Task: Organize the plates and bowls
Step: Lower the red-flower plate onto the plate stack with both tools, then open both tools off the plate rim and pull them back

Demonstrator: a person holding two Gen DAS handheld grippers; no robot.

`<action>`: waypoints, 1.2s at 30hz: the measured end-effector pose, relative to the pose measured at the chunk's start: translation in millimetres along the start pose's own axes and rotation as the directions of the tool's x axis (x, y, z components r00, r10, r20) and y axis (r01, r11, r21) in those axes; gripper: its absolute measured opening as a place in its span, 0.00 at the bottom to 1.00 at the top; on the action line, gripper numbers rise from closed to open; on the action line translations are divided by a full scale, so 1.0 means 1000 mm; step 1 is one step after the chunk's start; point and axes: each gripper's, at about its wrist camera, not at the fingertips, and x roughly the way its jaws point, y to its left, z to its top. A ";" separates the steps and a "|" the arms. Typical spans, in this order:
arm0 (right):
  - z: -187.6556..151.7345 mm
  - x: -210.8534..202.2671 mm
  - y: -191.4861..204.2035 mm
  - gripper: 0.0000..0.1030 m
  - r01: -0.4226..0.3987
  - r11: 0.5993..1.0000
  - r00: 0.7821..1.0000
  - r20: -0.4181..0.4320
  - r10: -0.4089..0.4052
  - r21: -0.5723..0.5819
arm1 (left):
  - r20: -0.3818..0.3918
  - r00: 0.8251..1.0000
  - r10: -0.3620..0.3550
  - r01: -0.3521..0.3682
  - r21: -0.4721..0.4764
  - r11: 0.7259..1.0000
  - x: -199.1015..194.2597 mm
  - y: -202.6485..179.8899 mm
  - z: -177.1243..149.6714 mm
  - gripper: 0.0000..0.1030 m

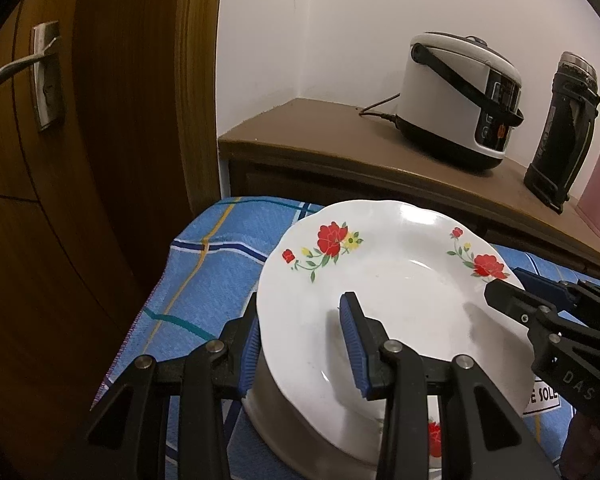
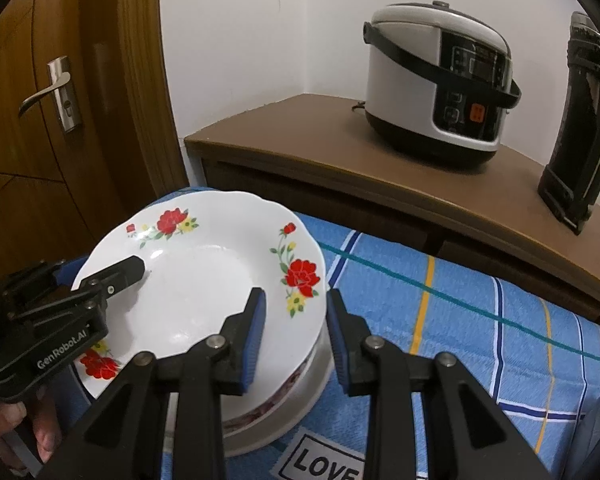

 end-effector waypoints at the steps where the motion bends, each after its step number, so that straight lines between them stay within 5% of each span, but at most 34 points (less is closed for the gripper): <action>1: 0.000 0.000 0.000 0.30 0.000 1.000 1.000 -0.001 0.000 0.000 | -0.002 1.000 -0.002 0.002 0.000 1.000 0.000 0.000 0.000 0.38; 36: -0.007 0.008 0.000 0.30 0.000 1.000 0.999 -0.041 0.000 -0.007 | -0.068 0.997 -0.027 0.027 -0.006 1.000 0.008 0.003 -0.003 0.39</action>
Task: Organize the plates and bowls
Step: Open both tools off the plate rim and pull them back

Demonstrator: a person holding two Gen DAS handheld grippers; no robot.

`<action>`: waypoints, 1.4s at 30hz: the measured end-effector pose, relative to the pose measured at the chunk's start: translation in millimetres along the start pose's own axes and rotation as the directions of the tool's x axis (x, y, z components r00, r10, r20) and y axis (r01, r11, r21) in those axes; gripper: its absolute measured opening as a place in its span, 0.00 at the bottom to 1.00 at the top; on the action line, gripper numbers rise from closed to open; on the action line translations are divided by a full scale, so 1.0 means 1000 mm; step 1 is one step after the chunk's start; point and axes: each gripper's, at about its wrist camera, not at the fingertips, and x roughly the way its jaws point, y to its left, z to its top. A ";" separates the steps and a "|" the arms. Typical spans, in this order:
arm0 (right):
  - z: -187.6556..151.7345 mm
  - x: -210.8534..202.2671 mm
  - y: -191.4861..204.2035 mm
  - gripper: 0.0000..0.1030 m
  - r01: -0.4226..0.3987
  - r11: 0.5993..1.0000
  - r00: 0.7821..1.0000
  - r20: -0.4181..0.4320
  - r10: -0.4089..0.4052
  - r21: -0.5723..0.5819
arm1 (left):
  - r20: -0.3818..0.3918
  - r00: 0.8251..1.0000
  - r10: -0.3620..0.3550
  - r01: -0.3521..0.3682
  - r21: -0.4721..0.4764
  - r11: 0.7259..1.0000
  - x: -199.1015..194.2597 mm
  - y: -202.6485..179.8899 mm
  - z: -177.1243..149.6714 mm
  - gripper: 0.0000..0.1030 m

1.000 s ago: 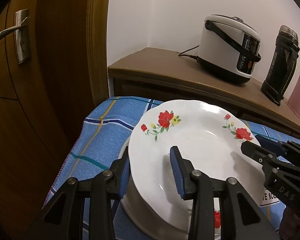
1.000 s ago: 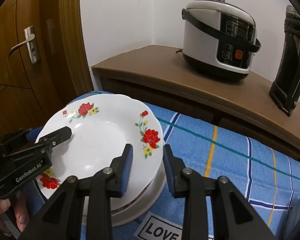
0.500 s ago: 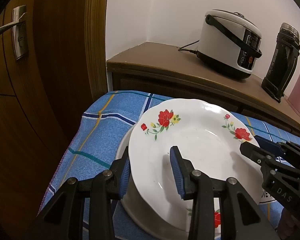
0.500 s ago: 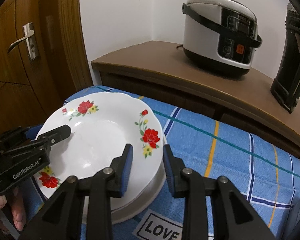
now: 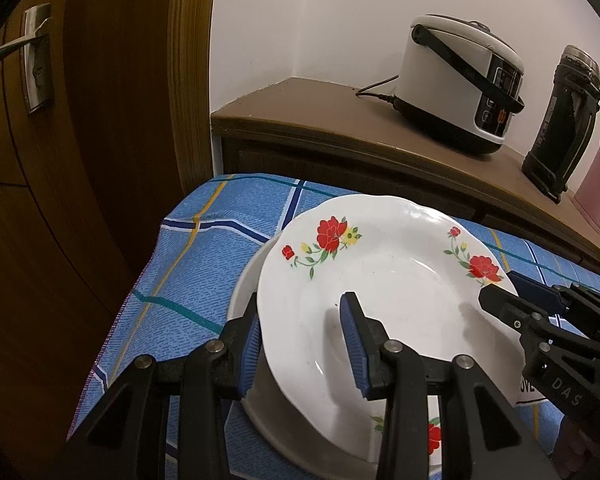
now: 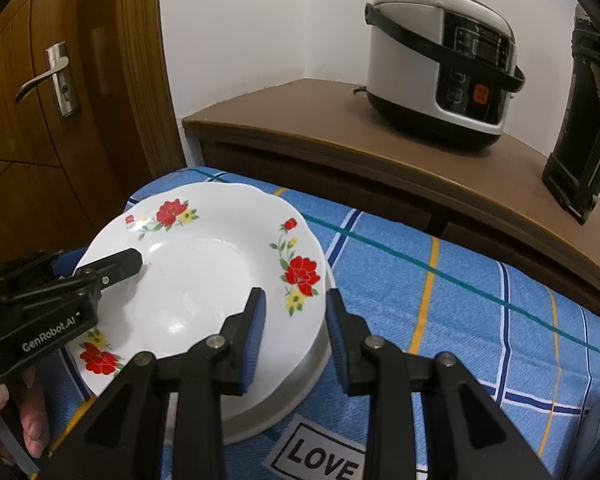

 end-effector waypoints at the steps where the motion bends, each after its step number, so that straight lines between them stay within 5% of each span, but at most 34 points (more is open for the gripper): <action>1: 0.000 0.000 0.000 0.30 0.000 1.000 1.000 0.000 0.000 0.000 | 0.000 1.000 0.000 0.000 0.000 1.000 0.000 0.000 0.000 0.39; 28: -0.005 0.000 0.001 0.32 -0.004 1.000 1.000 0.024 0.005 -0.030 | 0.003 1.000 0.001 -0.001 0.023 1.000 0.000 -0.005 -0.001 0.52; 34: -0.007 -0.008 -0.002 0.32 -0.006 1.000 0.997 0.071 0.006 -0.007 | 0.021 1.000 0.006 -0.007 0.021 1.000 -0.003 -0.005 -0.002 0.64; 39: -0.011 -0.026 -0.009 0.54 -0.007 0.999 0.990 0.140 0.002 0.034 | 0.053 0.999 0.008 -0.008 0.002 1.000 -0.009 -0.002 -0.002 0.71; 42: -0.016 -0.040 -0.010 0.55 -0.003 0.999 0.988 0.154 -0.004 0.044 | 0.077 0.997 0.024 -0.023 -0.002 1.000 -0.012 -0.002 -0.002 0.76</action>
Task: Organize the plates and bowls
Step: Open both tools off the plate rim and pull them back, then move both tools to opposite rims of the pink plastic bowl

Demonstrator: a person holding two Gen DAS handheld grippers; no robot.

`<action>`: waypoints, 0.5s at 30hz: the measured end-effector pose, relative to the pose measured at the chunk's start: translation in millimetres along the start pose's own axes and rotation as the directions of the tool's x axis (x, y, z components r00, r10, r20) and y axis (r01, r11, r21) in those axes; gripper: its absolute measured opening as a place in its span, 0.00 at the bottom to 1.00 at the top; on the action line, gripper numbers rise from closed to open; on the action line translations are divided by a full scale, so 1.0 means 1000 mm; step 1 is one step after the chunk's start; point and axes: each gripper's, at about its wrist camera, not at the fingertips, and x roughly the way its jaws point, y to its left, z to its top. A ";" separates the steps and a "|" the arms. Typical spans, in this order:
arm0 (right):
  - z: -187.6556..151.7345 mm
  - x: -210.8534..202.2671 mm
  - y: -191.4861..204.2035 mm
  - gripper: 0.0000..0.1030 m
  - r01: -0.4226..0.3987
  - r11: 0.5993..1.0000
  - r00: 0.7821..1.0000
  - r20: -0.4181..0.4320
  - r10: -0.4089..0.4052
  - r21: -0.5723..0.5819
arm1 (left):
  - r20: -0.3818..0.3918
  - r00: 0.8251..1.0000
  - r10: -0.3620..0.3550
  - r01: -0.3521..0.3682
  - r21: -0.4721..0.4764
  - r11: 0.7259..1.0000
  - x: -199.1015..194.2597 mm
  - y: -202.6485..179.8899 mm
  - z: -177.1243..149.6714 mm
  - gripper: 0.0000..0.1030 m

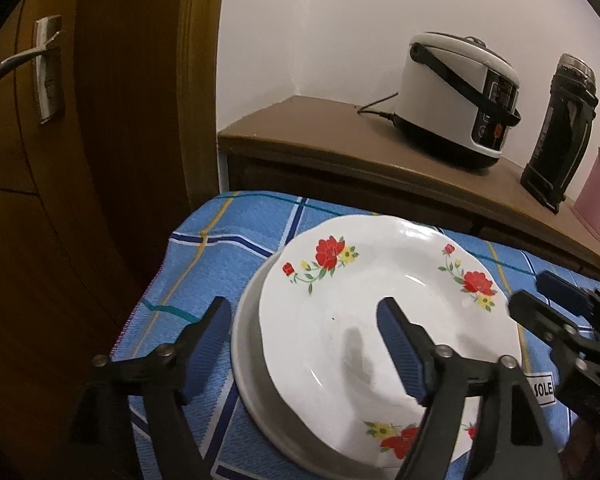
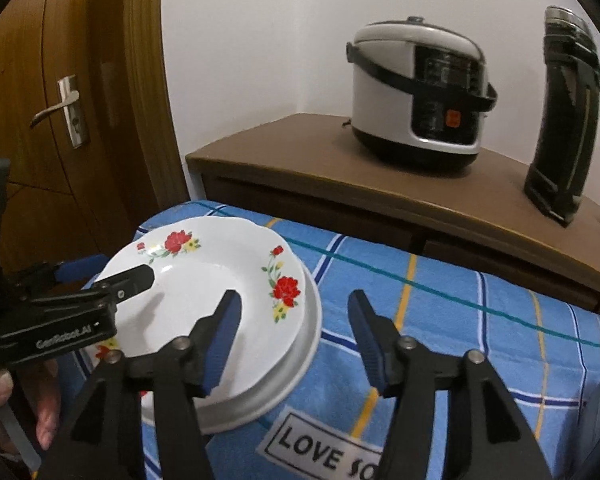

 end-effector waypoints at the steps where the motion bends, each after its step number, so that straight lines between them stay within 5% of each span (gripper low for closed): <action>1: -0.001 -0.004 0.000 0.55 0.000 1.000 1.000 0.003 0.000 0.001 | 0.012 1.000 0.001 -0.001 0.000 1.000 -0.002 0.000 0.000 0.76; 9: -0.005 -0.090 0.001 0.55 0.018 1.000 0.994 0.104 -0.015 -0.021 | 0.160 0.985 0.065 -0.057 -0.051 0.997 -0.033 0.007 0.002 0.76; 15: -0.027 -0.173 -0.037 0.54 0.077 0.996 0.980 0.180 -0.082 0.036 | 0.200 0.978 -0.058 0.057 0.012 0.998 -0.071 -0.029 -0.001 0.76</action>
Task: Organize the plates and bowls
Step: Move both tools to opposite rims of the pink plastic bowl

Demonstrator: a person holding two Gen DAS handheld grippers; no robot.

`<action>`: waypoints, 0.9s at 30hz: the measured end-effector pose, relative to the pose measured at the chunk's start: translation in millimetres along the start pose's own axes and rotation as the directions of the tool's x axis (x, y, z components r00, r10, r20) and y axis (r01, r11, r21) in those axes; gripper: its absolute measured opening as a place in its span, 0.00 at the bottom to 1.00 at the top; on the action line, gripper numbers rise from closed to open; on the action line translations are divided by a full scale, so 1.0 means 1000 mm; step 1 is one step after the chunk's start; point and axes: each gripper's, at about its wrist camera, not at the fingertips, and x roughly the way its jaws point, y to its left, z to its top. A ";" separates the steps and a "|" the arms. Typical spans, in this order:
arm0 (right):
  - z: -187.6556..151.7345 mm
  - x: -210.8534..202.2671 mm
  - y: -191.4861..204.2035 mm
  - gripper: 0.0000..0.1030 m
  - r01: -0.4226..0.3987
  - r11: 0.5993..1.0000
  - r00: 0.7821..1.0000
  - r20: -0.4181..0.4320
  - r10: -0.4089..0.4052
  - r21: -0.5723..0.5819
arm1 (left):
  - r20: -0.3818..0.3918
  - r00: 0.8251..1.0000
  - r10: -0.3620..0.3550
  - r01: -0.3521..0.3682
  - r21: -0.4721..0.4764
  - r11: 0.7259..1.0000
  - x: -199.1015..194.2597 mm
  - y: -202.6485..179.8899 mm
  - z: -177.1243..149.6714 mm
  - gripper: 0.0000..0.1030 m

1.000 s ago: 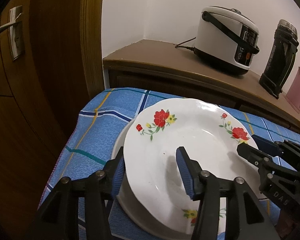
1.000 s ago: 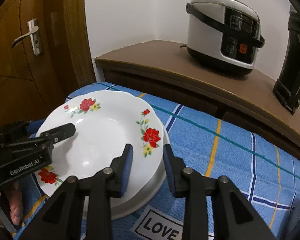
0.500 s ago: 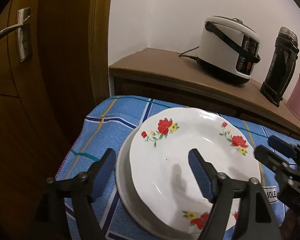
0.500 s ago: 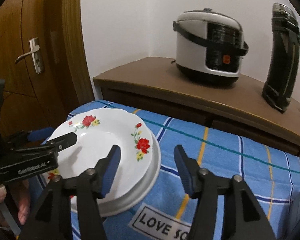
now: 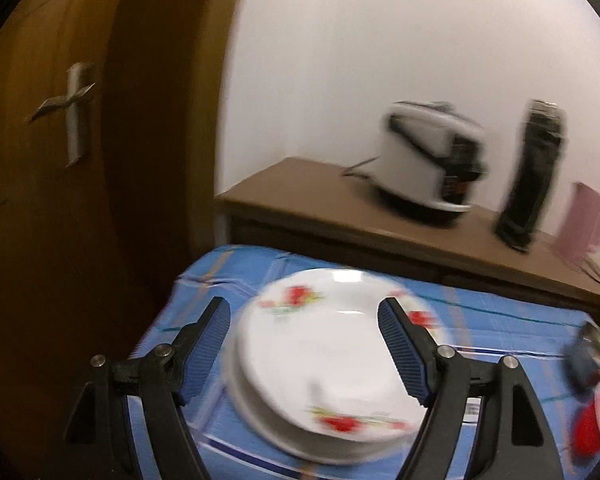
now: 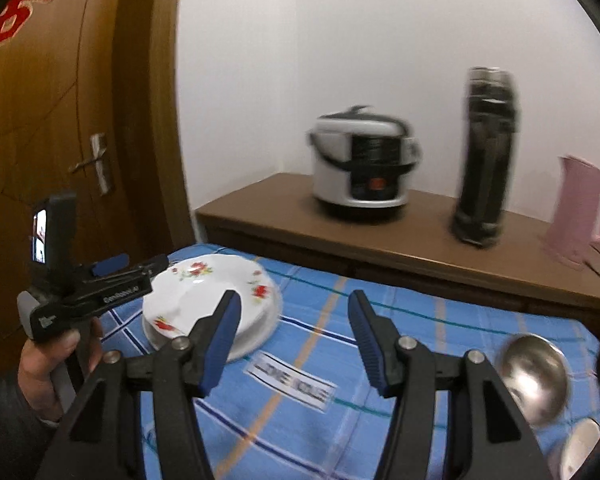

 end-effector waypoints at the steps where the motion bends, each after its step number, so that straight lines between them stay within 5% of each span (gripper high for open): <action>1: -0.005 -0.014 -0.011 0.53 0.029 1.000 1.000 0.007 -0.029 0.011 | 0.007 1.000 -0.028 0.028 0.029 0.999 -0.005 -0.013 0.002 0.76; 4: -0.023 -0.044 -0.041 0.52 0.125 0.990 0.992 0.001 -0.125 0.058 | 0.008 0.987 -0.159 0.156 0.150 0.976 -0.021 -0.067 0.007 0.76; 6: -0.040 -0.059 -0.066 0.48 0.200 0.974 0.980 -0.036 -0.197 0.110 | -0.033 0.965 -0.261 0.262 0.230 0.937 -0.027 -0.106 0.005 0.76; 10: -0.078 -0.079 -0.109 0.40 0.320 0.928 0.944 -0.150 -0.294 0.191 | -0.237 0.862 -0.448 0.501 0.262 0.825 -0.025 -0.170 -0.020 0.76; 12: -0.096 -0.084 -0.126 0.36 0.367 0.905 0.923 -0.202 -0.327 0.214 | -0.302 0.821 -0.484 0.561 0.274 0.781 -0.023 -0.197 -0.037 0.76; 18: -0.111 -0.079 -0.149 0.32 0.391 0.889 0.907 -0.267 -0.327 0.238 | -0.390 0.760 -0.520 0.645 0.350 0.679 -0.015 -0.248 -0.069 0.76; 21: -0.113 -0.076 -0.153 0.31 0.369 0.893 0.914 -0.276 -0.298 0.258 | -0.416 0.744 -0.523 0.664 0.376 0.646 -0.016 -0.257 -0.072 0.76; 27: -0.125 -0.063 -0.153 0.27 0.348 0.896 0.911 -0.323 -0.255 0.274 | -0.490 0.681 -0.544 0.723 0.336 0.603 -0.011 -0.268 -0.084 0.75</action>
